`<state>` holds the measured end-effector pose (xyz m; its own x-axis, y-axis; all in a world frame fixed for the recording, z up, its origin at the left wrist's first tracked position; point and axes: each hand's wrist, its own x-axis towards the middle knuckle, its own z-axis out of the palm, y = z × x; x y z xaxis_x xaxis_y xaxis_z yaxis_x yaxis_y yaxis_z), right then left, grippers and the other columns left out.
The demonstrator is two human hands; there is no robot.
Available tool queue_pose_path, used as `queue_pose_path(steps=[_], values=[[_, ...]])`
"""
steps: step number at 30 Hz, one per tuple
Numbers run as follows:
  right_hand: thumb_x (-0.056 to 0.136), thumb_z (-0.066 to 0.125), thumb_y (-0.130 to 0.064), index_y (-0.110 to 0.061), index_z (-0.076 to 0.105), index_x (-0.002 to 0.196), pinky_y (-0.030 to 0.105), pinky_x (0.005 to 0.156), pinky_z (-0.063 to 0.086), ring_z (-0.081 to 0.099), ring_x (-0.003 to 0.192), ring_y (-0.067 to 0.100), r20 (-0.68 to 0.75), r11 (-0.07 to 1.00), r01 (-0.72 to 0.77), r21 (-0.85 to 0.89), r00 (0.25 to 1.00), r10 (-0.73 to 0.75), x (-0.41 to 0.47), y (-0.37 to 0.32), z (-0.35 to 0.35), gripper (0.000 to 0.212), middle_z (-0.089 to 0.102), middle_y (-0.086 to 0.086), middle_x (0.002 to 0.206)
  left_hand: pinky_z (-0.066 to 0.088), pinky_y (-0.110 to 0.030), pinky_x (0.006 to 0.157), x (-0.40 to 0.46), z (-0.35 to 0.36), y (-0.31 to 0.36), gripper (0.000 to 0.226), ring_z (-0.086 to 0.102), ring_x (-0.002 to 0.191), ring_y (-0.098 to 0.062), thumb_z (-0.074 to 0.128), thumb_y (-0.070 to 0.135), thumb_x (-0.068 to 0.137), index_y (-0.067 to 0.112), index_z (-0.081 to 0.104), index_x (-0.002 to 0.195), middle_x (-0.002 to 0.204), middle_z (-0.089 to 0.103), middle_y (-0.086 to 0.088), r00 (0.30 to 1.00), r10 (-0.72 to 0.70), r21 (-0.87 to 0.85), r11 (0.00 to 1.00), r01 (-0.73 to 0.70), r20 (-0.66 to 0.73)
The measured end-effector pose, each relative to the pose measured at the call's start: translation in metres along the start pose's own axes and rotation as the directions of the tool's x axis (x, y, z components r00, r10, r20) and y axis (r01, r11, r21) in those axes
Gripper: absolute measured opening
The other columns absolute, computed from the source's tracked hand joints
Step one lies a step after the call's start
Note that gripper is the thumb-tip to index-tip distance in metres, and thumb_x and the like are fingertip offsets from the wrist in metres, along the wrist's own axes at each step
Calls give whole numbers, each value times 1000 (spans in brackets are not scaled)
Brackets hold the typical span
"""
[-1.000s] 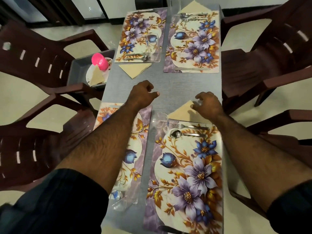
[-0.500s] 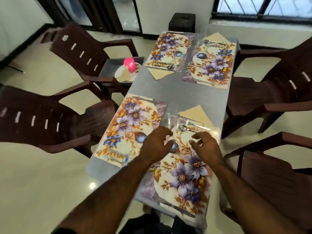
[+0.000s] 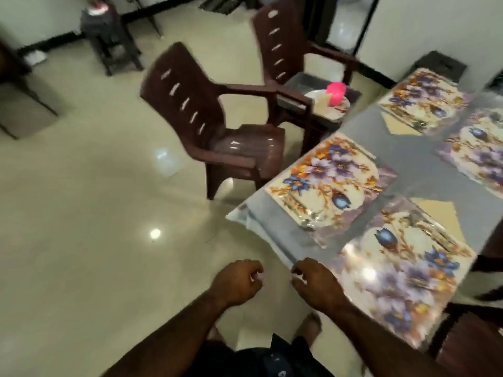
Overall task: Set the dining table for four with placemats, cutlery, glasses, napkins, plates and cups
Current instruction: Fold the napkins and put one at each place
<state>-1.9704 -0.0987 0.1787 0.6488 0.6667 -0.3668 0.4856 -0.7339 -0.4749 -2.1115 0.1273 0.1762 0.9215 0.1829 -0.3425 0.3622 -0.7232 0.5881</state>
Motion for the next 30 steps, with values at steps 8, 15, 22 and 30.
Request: queue_pose_path(steps=[8, 15, 22, 30], values=[[86, 65, -52, -25, 72, 116, 32, 92, 50, 66, 105, 20, 235, 972, 182, -150, 961, -143, 100, -207, 69, 41, 67, -5, 115, 54, -29, 83, -146, -88, -222, 30, 69, 94, -16, 71, 51, 92, 29, 69, 114, 101, 75, 9, 878, -471, -199, 872, 448, -86], [91, 70, -50, -29, 69, 118, 38, 95, 55, 65, 104, 18, 337, 934, 315, -167, 909, -246, 182, -316, 99, 34, 64, -5, 119, 51, -28, 78, -190, -144, -314, 26, 67, 84, -11, 75, 49, 91, 31, 71, 108, 92, 72, 14, 741, -655, -380, 729, 569, -146], [88, 68, -54, -35, 65, 119, 36, 95, 54, 63, 109, 19, 424, 950, 270, -157, 887, -182, 296, -369, 147, 36, 56, -7, 124, 54, -30, 83, -135, -233, -407, 31, 67, 89, -11, 71, 50, 93, 28, 70, 115, 99, 74, 12, 766, -639, -281, 748, 601, -63], [90, 66, -57, -32, 63, 126, 36, 100, 51, 59, 117, 19, 480, 920, 305, -247, 863, -157, 453, -463, 108, 43, 54, -6, 132, 56, -32, 80, -65, -383, -499, 31, 66, 88, -7, 67, 53, 94, 33, 68, 118, 99, 71, 17, 729, -674, -276, 728, 628, -121]])
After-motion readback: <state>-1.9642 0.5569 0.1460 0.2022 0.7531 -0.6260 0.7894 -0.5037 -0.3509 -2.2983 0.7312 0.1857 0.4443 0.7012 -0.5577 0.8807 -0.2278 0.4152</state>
